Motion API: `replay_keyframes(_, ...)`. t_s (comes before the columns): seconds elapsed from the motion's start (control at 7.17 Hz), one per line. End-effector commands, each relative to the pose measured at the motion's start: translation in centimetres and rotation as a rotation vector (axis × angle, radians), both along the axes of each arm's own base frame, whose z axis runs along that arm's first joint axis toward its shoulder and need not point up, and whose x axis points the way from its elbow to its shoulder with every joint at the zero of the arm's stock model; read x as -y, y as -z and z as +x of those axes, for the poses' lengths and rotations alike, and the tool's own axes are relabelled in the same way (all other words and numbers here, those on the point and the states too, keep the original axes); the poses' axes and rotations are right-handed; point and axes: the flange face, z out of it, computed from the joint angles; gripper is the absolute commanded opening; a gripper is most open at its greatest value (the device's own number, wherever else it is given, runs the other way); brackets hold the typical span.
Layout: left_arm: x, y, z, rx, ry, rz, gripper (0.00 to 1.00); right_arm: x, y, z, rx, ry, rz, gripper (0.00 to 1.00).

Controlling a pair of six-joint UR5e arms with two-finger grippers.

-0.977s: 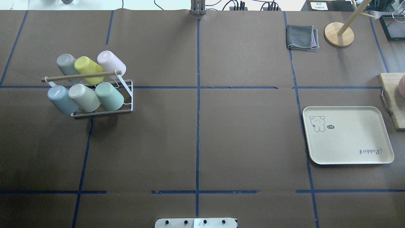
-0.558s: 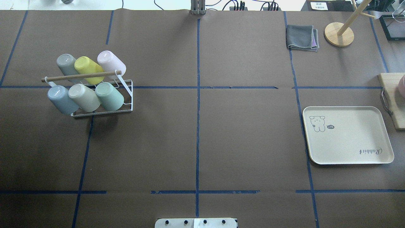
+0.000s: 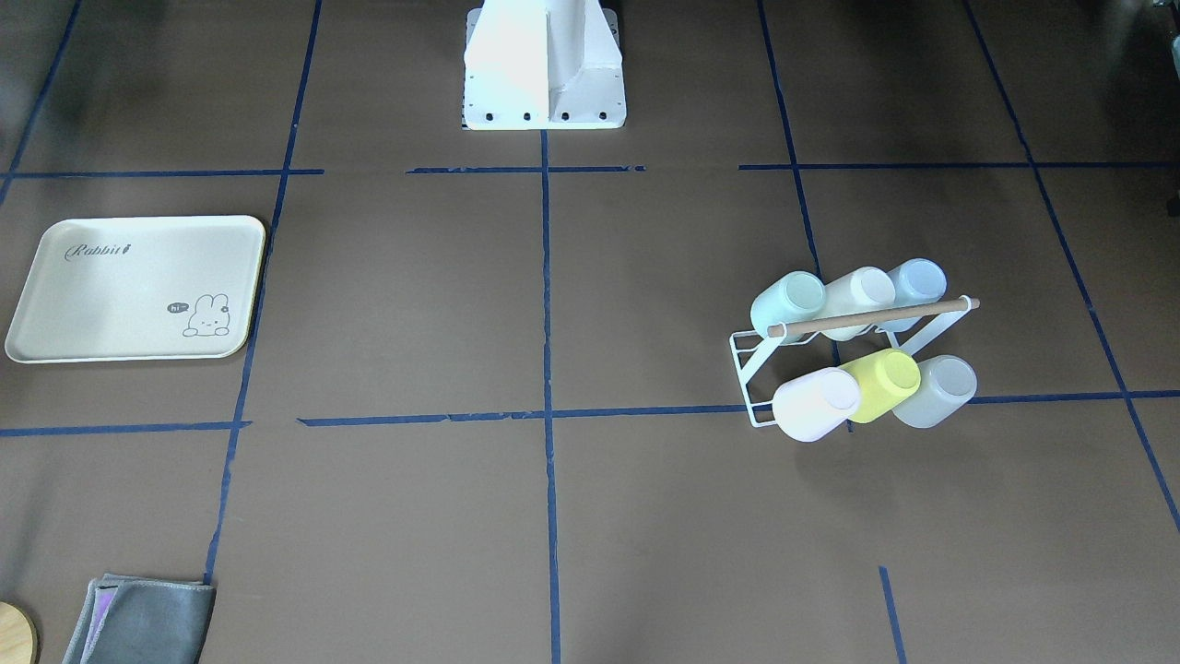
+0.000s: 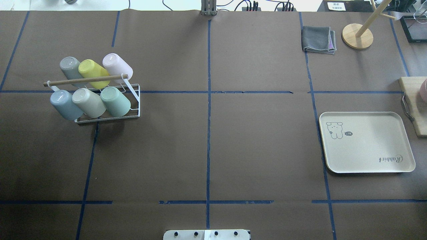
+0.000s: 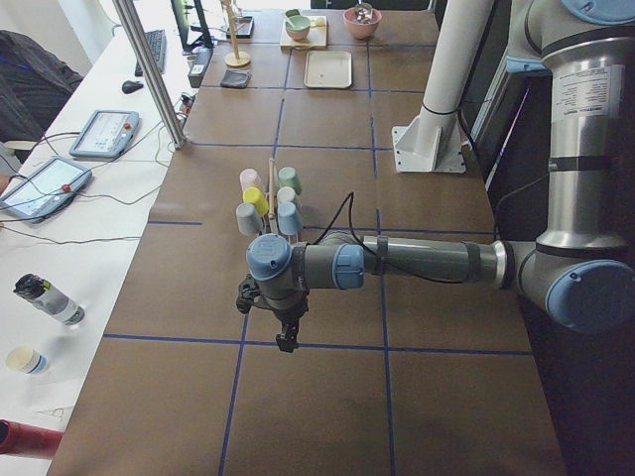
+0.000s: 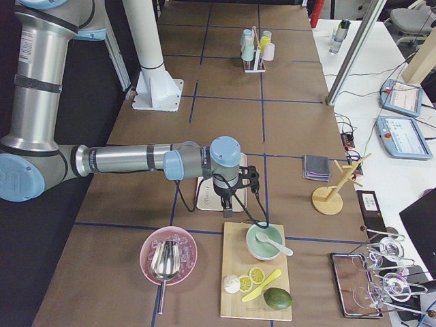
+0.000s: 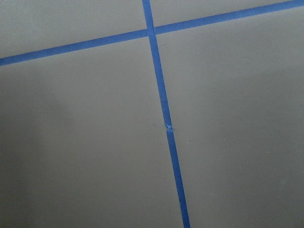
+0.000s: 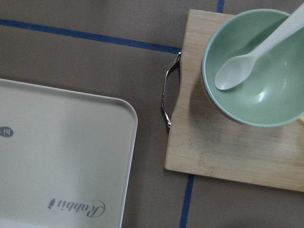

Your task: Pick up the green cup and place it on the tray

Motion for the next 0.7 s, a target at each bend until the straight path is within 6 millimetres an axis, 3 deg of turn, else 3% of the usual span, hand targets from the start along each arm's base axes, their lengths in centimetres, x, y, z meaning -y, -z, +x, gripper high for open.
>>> replay_keyframes(0.0,0.0,0.2,0.0,-0.002,0.0,0.004,1.0,0.2,-0.9,-4.1,0.045,-0.063,-0.025,0.97)
replay_keyframes(0.28,0.0,0.2,0.0,0.0,0.0,0.004,1.0,-0.1,-4.1,-7.0,0.127,-0.158,-0.025,0.96)
replay_keyframes(0.56,0.0,0.2,0.0,-0.002,0.0,0.006,1.0,-2.0,-9.1,-9.5,0.183,-0.157,-0.015,0.93)
